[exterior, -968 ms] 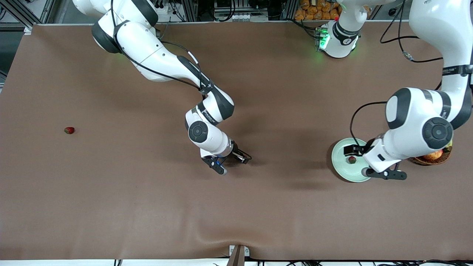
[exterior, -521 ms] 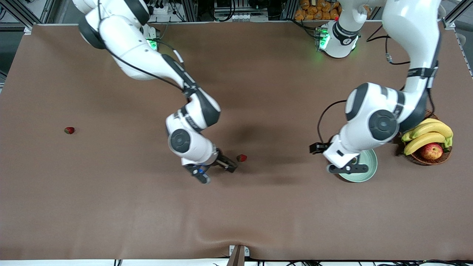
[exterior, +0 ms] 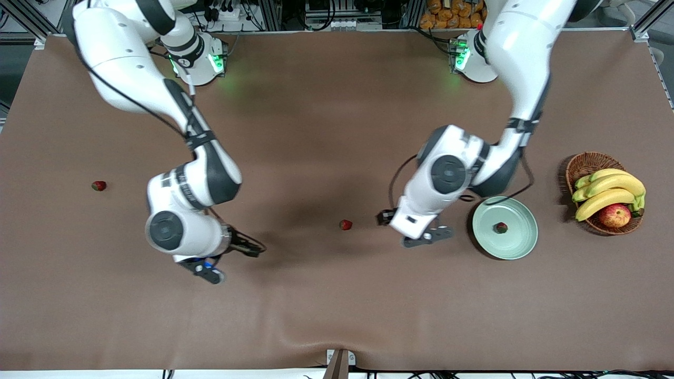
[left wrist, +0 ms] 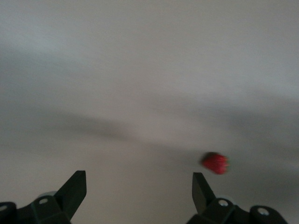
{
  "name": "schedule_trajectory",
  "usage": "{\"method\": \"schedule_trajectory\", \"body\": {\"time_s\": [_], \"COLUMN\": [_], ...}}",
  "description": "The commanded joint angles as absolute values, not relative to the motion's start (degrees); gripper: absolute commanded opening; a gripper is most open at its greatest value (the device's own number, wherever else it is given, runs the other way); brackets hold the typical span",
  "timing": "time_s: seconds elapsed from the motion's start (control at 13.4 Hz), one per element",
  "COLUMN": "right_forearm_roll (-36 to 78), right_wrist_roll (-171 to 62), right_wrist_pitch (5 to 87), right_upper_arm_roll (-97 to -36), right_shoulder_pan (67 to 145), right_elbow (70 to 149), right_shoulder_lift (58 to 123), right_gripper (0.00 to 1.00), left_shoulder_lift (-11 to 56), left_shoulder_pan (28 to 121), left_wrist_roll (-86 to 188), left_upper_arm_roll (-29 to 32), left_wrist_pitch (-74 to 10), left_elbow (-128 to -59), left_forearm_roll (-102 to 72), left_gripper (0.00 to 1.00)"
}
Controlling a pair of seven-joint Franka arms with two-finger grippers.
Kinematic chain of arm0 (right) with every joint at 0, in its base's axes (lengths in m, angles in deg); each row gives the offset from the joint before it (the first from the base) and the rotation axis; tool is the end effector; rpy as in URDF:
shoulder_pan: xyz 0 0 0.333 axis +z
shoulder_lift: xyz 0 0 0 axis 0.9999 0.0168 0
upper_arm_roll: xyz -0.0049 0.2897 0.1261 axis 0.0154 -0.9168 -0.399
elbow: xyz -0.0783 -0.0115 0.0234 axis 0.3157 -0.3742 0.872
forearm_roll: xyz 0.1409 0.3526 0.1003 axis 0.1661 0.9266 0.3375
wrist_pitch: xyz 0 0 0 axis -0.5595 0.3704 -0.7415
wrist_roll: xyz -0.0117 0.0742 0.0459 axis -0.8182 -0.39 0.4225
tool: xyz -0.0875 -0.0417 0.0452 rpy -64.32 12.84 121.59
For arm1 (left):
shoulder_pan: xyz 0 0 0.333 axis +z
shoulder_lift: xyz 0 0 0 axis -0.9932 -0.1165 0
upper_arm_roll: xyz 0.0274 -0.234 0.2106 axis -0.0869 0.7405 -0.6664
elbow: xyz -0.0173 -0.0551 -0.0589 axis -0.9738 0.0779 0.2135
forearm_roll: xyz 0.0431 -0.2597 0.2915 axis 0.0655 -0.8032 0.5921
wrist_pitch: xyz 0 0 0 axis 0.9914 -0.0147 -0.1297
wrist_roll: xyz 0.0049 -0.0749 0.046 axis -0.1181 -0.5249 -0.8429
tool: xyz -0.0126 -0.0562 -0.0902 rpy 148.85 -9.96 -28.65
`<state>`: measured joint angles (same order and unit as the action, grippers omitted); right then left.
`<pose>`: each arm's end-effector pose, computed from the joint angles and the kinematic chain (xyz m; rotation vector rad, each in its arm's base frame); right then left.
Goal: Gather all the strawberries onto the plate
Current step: 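Grasp the second strawberry with the left gripper while the right reaches another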
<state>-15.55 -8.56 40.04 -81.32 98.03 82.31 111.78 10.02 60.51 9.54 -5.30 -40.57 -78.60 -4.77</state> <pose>0.7083 0.2037 0.2865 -3.0094 0.6638 0.2534 0.6127 -0.3833 0.2989 2.9930 0.4069 -0.0226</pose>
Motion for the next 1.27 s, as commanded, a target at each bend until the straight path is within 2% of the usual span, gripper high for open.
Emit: {"method": "schedule_trajectory", "body": {"time_s": [0.0, 0.3, 0.52, 0.67, 0.97, 1.19], "right_forearm_roll": [-16.86, -20.28, -28.07, -31.53, -31.54, -30.49], "right_wrist_roll": [-17.54, -28.70, -35.22, -37.86, -42.35, -45.51], "right_wrist_pitch": [40.46, 40.03, 39.85, 39.76, 36.59, 36.51], "right_upper_arm_roll": [-82.35, -82.26, -82.26, -82.26, -82.44, -83.14], "right_shoulder_pan": [91.52, 82.82, 76.40, 71.66, 61.90, 56.80], "right_elbow": [91.32, 95.13, 94.78, 94.60, 95.30, 100.38], "right_shoulder_lift": [106.14, 103.40, 103.31, 103.40, 104.18, 104.28], "right_gripper": [1.00, 1.00, 1.00, 1.00, 1.00, 1.00], "left_shoulder_lift": [6.38, 1.47, -3.19, -4.17, -5.40, -6.19], "left_shoulder_pan": [56.78, 48.87, 44.56, 43.68, 43.41, 43.41], "left_wrist_roll": [3.61, -1.66, -5.27, -5.72, -5.20, -4.84], "left_upper_arm_roll": [-6.35, -11.79, -14.52, -15.06, -15.94, -16.11], "left_wrist_pitch": [-44.24, -51.37, -51.64, -52.17, -54.54, -56.21], "left_elbow": [-75.77, -73.93, -69.54, -69.35, -69.18, -69.18], "left_forearm_roll": [-3.64, -3.81, -3.82, -3.73, -3.73, -3.73], "left_gripper": [1.00, 1.00, 1.00, 0.99, 0.88, 0.81]}}
